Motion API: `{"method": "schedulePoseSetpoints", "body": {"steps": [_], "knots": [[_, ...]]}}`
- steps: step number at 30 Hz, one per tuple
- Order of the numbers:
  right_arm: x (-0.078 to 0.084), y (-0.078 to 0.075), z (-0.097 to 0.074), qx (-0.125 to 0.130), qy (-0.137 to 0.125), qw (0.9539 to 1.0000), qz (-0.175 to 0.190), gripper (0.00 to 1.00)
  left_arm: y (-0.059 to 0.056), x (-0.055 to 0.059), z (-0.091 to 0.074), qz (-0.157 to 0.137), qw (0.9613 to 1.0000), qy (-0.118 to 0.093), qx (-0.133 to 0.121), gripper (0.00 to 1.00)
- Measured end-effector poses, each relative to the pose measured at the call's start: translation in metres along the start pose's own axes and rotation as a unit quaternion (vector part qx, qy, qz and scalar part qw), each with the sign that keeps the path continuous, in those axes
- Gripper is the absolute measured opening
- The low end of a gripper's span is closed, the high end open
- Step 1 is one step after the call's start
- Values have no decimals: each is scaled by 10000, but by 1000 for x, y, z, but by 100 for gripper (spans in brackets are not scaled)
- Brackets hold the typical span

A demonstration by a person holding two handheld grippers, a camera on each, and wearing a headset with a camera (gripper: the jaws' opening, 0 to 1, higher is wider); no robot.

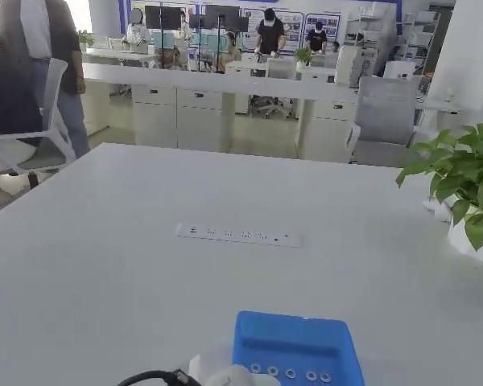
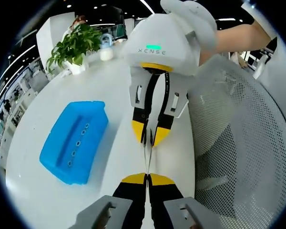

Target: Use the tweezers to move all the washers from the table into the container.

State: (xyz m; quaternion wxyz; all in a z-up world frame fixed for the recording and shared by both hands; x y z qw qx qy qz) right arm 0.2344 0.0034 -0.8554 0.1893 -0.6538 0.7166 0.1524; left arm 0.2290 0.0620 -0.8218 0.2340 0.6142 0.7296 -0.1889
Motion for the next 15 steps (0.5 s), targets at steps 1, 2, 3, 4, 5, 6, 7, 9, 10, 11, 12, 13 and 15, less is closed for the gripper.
{"method": "schedulePoseSetpoints", "body": {"steps": [1,2,3,4,5,6,7,9,10,11,12,13,15], "knots": [[-2,0,-2,24,-146,9998,164,15,0,2,1,3,10000,36,28,0],[-3,0,-4,58,-251,9992,313,19,0,3,1,23,10000,72,38,0],[-5,0,-8,110,-423,9978,504,25,1,5,3,68,9999,148,57,0],[-5,0,-11,150,-552,9964,619,28,2,6,4,106,9997,207,68,0],[-5,0,-17,235,-707,9941,789,32,2,9,5,163,9994,293,100,0],[-4,0,-21,300,-793,9923,903,36,2,9,6,183,9992,342,127,0],[-2,1,-24,359,-872,9905,997,39,3,10,7,213,9989,387,140,0],[3,4,-35,496,-1031,9862,1199,43,4,11,9,258,9983,479,194,0],[5,5,-39,552,-1086,9844,1266,45,4,13,11,311,9975,580,243,0],[9,6,-45,663,-1158,9815,1374,47,5,14,12,369,9966,687,269,0],[12,7,-50,733,-1196,9798,1426,48,5,15,12,413,9960,743,283,0],[16,9,-57,811,-1229,9772,1527,49,5,14,12,436,9954,795,302,0],[22,9,-68,957,-1323,9715,1718,49,3,14,12,446,9945,879,354,0]]}}
Point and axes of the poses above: the centre of the closed fingertips' face, and the gripper's own axes: z roughly forward along the fingers, y roughly to its left, x roughly out of its underside, the point moved 1 cm from there along -z, roughly backward along the fingers, and after that the axes turned 1 degree about y, right-handed, at the moved point
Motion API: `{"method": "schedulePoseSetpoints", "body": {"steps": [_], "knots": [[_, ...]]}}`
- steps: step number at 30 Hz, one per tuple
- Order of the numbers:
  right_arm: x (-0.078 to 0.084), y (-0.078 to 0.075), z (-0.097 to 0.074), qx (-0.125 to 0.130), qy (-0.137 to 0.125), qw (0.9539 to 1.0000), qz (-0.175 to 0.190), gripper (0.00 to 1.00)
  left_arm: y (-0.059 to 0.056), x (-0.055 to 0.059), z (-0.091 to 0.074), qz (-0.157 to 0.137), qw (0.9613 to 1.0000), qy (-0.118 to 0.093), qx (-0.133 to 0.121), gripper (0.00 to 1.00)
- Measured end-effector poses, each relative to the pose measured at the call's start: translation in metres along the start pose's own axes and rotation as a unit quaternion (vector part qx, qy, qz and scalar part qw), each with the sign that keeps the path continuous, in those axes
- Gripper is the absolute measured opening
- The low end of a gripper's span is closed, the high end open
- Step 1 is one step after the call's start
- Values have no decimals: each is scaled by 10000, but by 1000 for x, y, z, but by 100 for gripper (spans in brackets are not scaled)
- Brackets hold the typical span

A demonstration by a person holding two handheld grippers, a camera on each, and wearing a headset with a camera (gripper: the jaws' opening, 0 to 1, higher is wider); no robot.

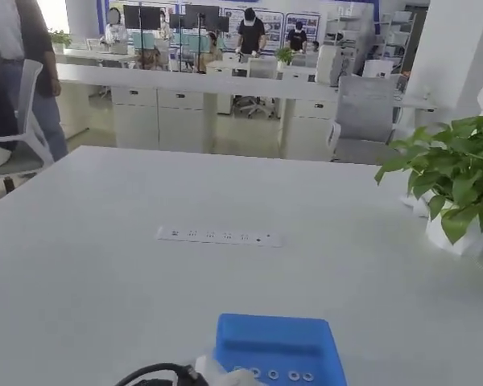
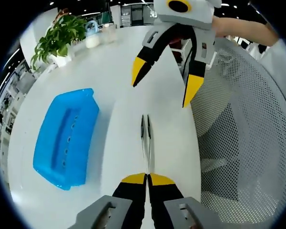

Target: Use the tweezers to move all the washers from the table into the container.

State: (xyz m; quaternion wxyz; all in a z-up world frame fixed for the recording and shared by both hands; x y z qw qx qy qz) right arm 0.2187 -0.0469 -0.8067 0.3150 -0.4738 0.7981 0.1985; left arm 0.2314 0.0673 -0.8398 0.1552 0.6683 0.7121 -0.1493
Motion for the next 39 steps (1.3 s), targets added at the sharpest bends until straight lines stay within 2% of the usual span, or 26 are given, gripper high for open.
{"method": "schedulePoseSetpoints", "body": {"steps": [5,9,13,15,17,19,21,23,24,25,26,27,29,30,31,32,34,35,36,37,38,39], "knots": [[2,-9,-26,392,-210,9986,270,50,0,2,4,78,9996,253,68,0],[2,-16,-39,601,-365,9967,409,50,-4,4,6,106,9991,386,139,0],[0,-20,-49,713,-561,9942,576,49,-2,5,5,79,9992,389,71,0],[-2,-21,-53,743,-653,9930,643,49,0,5,3,9,9993,368,-24,5],[-3,-21,-55,765,-720,9922,675,49,1,4,-2,-184,9994,268,-135,10],[-4,-22,-58,788,-812,9910,709,49,2,3,-9,-380,9987,44,-323,15],[-6,-23,-61,803,-920,9896,758,49,2,2,-19,-727,9954,-299,-541,23],[-7,-25,-64,837,-1024,9881,789,50,2,0,-28,-1139,9878,-737,-763,36],[-7,-26,-66,854,-1084,9869,835,51,2,1,-34,-1378,9820,-956,-872,41],[-7,-27,-67,851,-1128,9863,854,50,1,3,-39,-1574,9772,-1067,-950,45],[-8,-27,-68,842,-1175,9857,868,50,0,5,-45,-1805,9700,-1246,-1051,46],[-9,-28,-69,839,-1245,9846,895,50,0,6,-49,-1935,9650,-1356,-1135,46],[-9,-30,-71,839,-1350,9831,910,51,0,5,-60,-2189,9521,-1647,-1356,50],[-10,-31,-71,835,-1372,9827,918,51,0,5,-67,-2351,9416,-1873,-1516,52],[-11,-33,-72,846,-1418,9819,928,52,-1,4,-72,-2458,9346,-1998,-1617,54],[-12,-34,-73,855,-1456,9812,932,53,-1,4,-81,-2546,9245,-2193,-1798,55],[-15,-38,-76,908,-1586,9785,954,53,-1,4,-92,-2710,9078,-2461,-2047,58],[-18,-40,-79,921,-1672,9769,964,54,0,2,-100,-2818,8944,-2678,-2212,59],[-20,-41,-81,945,-1739,9755,960,54,1,2,-107,-2863,8848,-2820,-2360,61],[-22,-42,-84,982,-1813,9739,953,54,2,0,-117,-2925,8700,-3028,-2567,63],[-22,-43,-86,996,-1847,9733,933,55,2,-2,-123,-2986,8595,-3176,-2668,65],[-22,-45,-88,1027,-1892,9722,923,55,3,-2,-130,-3079,8443,-3361,-2817,67]]}}
Point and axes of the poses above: the centre of the closed fingertips' face, and the gripper's own axes: z roughly forward along the fingers, y roughly to its left, x roughly out of its underside, the point moved 1 cm from there along -z, roughly backward along the fingers, and after that the axes turned 1 degree about y, right-handed, at the moved point
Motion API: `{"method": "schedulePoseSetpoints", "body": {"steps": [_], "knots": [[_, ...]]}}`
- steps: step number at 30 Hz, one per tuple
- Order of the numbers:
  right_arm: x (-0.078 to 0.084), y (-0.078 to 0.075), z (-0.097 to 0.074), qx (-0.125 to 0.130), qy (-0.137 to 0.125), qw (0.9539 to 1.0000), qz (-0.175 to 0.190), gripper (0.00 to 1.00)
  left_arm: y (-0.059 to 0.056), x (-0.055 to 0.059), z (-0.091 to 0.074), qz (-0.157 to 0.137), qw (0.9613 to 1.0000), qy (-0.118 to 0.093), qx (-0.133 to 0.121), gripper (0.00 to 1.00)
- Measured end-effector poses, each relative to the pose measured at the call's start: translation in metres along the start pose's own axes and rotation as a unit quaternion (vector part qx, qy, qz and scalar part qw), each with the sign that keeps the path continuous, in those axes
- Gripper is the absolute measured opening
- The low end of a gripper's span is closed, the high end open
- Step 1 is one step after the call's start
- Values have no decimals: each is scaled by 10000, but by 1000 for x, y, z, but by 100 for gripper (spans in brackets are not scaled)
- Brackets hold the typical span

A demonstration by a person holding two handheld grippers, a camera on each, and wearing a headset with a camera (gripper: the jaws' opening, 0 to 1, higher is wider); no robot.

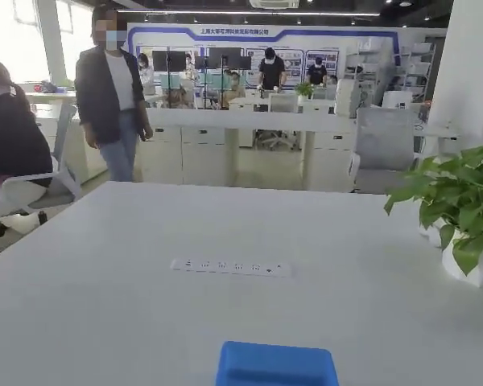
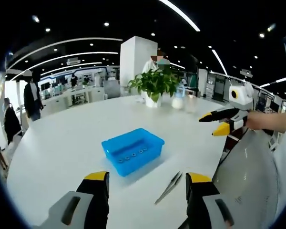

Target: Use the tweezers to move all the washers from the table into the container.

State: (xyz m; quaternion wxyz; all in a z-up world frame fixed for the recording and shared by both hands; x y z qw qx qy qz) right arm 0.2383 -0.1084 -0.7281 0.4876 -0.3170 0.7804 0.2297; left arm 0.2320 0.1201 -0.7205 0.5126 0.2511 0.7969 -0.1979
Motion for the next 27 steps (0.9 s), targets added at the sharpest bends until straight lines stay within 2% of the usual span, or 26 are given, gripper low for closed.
{"method": "schedulePoseSetpoints", "body": {"steps": [3,5,9,11,12,14,16,18,22,24,25,27], "knots": [[-6,-3,-5,64,-160,9999,-1,58,3,-15,-8,-159,9980,-538,-278,75],[-11,-5,-8,87,-282,9996,33,62,3,-21,-13,-218,9957,-789,-442,81],[-17,-6,-12,91,-455,9989,37,68,0,-27,-18,-436,9917,-1078,-548,92],[-21,-6,-14,96,-572,9983,79,70,0,-32,-20,-643,9878,-1294,-577,96],[-22,-4,-14,58,-630,9979,108,73,4,-35,-22,-721,9842,-1453,-702,99],[-24,-4,-13,27,-677,9976,138,78,4,-38,-25,-819,9809,-1608,-721,99],[-27,-2,-12,-25,-712,9972,215,84,8,-42,-30,-1013,9745,-1818,-838,99],[-31,1,-11,-103,-783,9966,228,87,11,-43,-35,-1079,9703,-1952,-941,99],[-39,-1,-11,2,-893,9957,237,91,18,-35,-42,-1176,9686,-1958,-978,99],[-45,-6,-13,226,-1054,9930,491,96,24,-29,-43,-1313,9688,-1847,-1000,99],[-50,-9,-15,337,-1201,9898,689,97,26,-29,-45,-1316,9686,-1861,-990,99],[-58,-9,-17,378,-1505,9841,862,99,30,-28,-49,-1274,9682,-1899,-1017,99]]}}
Point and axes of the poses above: the centre of the closed fingertips' face, and the gripper's own axes: z roughly forward along the fingers, y roughly to its left, x roughly out of its underside, the point moved 1 cm from there along -z, roughly backward along the fingers, and after that the axes turned 1 degree about y, right-handed, at the moved point
